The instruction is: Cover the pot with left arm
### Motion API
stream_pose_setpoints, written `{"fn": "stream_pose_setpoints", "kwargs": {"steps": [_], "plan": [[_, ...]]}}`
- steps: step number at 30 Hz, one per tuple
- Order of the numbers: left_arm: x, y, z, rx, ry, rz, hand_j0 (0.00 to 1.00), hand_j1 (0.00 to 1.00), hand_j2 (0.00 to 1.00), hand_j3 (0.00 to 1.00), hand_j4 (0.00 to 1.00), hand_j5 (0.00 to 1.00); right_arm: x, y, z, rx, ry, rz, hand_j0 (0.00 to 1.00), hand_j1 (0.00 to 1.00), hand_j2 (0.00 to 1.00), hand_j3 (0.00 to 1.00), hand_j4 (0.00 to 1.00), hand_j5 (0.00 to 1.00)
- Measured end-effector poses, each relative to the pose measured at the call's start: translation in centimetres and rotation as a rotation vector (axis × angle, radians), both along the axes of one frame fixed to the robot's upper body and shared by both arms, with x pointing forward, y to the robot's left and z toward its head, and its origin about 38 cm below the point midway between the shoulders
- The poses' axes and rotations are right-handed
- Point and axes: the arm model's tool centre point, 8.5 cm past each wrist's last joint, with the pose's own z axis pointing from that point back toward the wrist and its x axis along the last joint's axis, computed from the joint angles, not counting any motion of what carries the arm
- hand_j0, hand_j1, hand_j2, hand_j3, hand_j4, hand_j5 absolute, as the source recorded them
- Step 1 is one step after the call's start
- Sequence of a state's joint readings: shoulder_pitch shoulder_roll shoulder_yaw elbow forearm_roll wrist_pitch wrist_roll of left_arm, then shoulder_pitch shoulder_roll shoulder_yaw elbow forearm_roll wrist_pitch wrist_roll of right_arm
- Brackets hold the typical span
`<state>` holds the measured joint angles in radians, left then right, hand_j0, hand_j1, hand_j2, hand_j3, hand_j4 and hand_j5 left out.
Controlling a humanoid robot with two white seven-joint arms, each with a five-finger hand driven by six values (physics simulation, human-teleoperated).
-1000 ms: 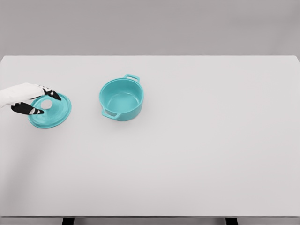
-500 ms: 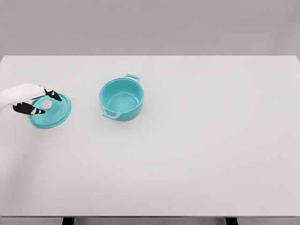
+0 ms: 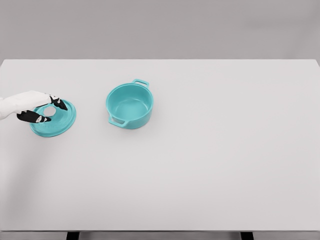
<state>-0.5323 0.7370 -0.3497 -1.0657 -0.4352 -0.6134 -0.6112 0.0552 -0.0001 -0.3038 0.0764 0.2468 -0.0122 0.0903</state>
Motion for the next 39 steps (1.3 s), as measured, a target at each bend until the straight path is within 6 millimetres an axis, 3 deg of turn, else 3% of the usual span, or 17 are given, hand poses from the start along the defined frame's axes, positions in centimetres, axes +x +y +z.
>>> {"fn": "stream_pose_setpoints", "kwargs": {"steps": [9,18,29,39], "plan": [[-0.1,0.4,-0.4,0.003,0.011,0.014,0.67,0.67,0.67,0.67,0.67,0.67,0.0,0.0,0.0,0.000,0.000,0.000,1.00,1.00,1.00,1.00,1.00,1.00],[-0.1,0.7,-0.4,0.000,0.014,0.021,0.52,0.52,0.52,0.52,0.52,0.52,0.0,0.0,0.0,0.000,0.000,0.000,1.00,1.00,1.00,1.00,1.00,1.00],[0.0,0.5,0.1,0.000,0.000,0.012,0.53,0.53,0.53,0.53,0.53,0.53,0.0,0.0,0.0,0.000,0.000,0.000,1.00,1.00,1.00,1.00,1.00,1.00],[0.3,-0.6,2.1,0.006,-0.053,-0.029,0.53,0.53,0.53,0.53,0.53,0.53,0.0,0.0,0.0,0.000,0.000,0.000,1.00,1.00,1.00,1.00,1.00,1.00]]}}
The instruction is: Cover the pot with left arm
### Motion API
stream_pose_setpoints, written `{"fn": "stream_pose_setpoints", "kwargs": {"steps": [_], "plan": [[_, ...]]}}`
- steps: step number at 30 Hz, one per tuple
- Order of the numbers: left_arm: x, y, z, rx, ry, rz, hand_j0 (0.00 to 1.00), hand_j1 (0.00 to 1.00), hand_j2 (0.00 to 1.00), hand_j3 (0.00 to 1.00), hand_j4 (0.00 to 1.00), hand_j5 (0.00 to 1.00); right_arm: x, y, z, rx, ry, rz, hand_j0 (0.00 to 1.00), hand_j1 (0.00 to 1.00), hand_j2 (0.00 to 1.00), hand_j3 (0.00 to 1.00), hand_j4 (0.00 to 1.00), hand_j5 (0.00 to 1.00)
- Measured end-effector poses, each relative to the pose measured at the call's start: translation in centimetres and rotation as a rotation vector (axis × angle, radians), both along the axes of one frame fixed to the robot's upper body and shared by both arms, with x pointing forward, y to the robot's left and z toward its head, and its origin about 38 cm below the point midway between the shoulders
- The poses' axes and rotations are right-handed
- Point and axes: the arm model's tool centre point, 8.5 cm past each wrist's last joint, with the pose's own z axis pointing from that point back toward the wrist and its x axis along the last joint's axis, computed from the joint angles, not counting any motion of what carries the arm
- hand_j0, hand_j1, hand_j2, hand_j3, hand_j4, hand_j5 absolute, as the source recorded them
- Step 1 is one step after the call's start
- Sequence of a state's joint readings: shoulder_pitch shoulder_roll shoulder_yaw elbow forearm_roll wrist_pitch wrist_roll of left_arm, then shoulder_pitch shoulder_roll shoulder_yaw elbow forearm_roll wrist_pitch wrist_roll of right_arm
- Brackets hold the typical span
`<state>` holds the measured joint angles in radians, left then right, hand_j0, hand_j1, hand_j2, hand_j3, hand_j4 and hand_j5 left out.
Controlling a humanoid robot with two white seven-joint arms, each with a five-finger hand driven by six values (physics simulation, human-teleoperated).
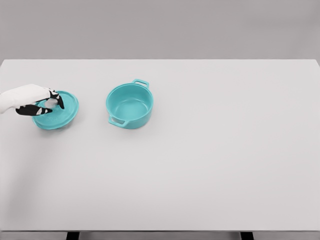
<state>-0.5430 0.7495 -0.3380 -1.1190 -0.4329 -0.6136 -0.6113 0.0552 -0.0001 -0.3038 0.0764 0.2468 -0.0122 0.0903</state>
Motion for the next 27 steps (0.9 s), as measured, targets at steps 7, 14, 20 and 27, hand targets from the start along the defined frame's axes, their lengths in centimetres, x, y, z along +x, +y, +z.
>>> {"fn": "stream_pose_setpoints", "kwargs": {"steps": [7,14,20,27], "plan": [[0.4,-1.1,1.8,-0.002,-0.047,-0.035,0.53,0.53,0.53,0.53,0.53,0.53,0.0,0.0,0.0,0.000,0.000,0.000,1.00,1.00,1.00,1.00,1.00,1.00],[0.5,-2.4,3.6,0.008,-0.095,-0.080,0.53,0.53,0.53,0.53,0.53,0.53,0.0,0.0,0.0,0.000,0.000,0.000,1.00,1.00,1.00,1.00,1.00,1.00],[0.8,-3.5,4.9,0.012,-0.130,-0.111,0.53,0.53,0.53,0.53,0.53,0.53,0.0,0.0,0.0,0.000,0.000,0.000,1.00,1.00,1.00,1.00,1.00,1.00],[1.0,-5.0,5.2,0.001,-0.149,-0.142,0.53,0.53,0.53,0.53,0.53,0.53,0.0,0.0,0.0,0.000,0.000,0.000,1.00,1.00,1.00,1.00,1.00,1.00]]}}
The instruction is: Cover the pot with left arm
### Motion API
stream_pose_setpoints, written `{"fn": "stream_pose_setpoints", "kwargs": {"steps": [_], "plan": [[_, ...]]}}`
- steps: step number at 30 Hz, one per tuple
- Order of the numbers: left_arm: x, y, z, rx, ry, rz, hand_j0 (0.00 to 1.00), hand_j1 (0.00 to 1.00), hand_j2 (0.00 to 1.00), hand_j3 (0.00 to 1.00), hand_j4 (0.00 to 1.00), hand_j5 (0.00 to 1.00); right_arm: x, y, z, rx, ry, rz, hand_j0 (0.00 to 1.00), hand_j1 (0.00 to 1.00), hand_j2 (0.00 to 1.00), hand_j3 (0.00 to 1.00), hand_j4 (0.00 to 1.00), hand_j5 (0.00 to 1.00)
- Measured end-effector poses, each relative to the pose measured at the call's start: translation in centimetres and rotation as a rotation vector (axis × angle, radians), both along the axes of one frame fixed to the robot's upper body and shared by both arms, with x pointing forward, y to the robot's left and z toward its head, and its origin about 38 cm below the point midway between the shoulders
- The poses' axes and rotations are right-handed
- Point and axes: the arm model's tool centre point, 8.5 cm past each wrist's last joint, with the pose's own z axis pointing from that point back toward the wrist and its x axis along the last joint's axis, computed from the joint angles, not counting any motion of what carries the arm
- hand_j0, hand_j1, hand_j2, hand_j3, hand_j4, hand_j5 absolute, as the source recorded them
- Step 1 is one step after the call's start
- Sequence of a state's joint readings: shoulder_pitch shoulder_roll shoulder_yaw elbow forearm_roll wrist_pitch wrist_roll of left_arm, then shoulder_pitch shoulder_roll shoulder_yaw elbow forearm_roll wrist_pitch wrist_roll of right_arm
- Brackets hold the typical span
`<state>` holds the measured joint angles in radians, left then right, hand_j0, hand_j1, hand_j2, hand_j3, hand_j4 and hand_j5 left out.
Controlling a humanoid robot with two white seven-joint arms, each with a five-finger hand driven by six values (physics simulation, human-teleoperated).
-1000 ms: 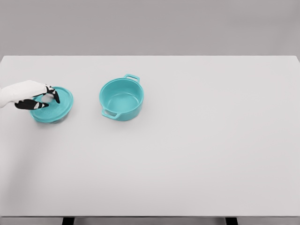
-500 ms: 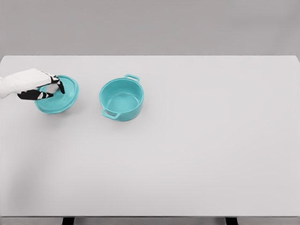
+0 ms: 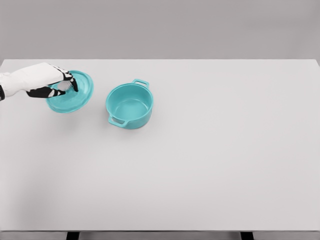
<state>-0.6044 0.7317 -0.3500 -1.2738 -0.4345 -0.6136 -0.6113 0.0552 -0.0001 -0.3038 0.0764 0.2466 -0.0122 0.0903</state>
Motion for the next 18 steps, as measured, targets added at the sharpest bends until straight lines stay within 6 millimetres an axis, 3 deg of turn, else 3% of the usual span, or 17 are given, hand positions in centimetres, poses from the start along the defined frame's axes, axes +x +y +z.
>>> {"fn": "stream_pose_setpoints", "kwargs": {"steps": [7,18], "plan": [[0.8,-2.2,0.8,-0.018,-0.024,-0.040,0.52,0.52,0.52,0.52,0.52,0.52,0.0,0.0,0.0,0.000,0.000,0.000,1.00,1.00,1.00,1.00,1.00,1.00],[1.2,-5.8,-0.1,-0.043,-0.013,-0.111,0.52,0.52,0.52,0.52,0.52,0.52,0.0,0.0,0.0,0.000,0.000,0.000,1.00,1.00,1.00,1.00,1.00,1.00]]}}
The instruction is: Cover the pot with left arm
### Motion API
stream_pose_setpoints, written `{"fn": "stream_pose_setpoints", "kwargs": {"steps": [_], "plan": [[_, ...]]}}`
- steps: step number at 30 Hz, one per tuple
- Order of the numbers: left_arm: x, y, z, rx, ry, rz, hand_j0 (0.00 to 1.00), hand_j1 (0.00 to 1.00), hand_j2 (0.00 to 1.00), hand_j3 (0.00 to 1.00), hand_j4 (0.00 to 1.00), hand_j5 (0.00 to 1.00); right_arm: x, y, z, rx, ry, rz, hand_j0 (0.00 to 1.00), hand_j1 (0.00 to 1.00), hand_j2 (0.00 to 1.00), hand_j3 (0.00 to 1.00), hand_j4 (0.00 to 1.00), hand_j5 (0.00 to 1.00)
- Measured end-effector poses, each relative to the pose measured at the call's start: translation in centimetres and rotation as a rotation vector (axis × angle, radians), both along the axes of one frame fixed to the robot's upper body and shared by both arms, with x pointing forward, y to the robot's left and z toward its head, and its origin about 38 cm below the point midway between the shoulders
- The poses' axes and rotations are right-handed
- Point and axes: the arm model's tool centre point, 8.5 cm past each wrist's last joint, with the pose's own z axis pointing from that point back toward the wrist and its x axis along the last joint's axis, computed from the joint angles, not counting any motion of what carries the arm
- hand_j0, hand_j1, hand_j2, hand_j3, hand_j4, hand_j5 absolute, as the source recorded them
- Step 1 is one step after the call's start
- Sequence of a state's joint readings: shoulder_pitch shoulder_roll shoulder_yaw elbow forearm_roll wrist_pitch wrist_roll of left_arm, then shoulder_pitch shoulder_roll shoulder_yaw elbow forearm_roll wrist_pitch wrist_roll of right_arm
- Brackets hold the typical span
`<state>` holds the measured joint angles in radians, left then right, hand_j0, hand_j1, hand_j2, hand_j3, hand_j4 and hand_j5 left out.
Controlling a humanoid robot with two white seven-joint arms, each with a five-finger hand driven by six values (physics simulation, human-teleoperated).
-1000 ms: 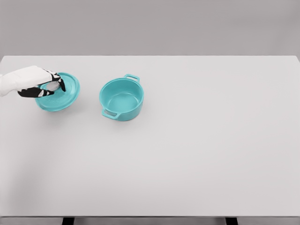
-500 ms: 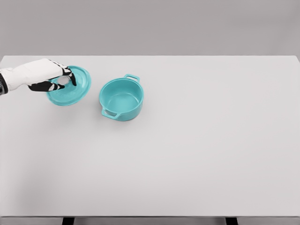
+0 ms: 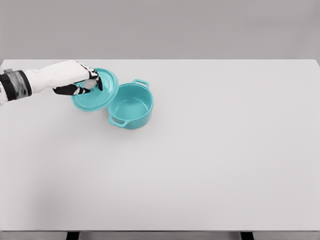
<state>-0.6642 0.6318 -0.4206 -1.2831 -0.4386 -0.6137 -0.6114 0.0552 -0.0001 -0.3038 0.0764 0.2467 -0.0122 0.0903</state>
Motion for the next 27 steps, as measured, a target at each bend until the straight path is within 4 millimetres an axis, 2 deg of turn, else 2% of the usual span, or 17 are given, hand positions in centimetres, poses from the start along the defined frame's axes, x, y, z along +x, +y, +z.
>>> {"fn": "stream_pose_setpoints", "kwargs": {"steps": [27], "plan": [[0.8,-5.8,-0.8,-0.035,-0.015,-0.077,0.53,0.53,0.53,0.53,0.53,0.53,0.0,0.0,0.0,0.000,0.000,0.000,1.00,1.00,1.00,1.00,1.00,1.00]]}}
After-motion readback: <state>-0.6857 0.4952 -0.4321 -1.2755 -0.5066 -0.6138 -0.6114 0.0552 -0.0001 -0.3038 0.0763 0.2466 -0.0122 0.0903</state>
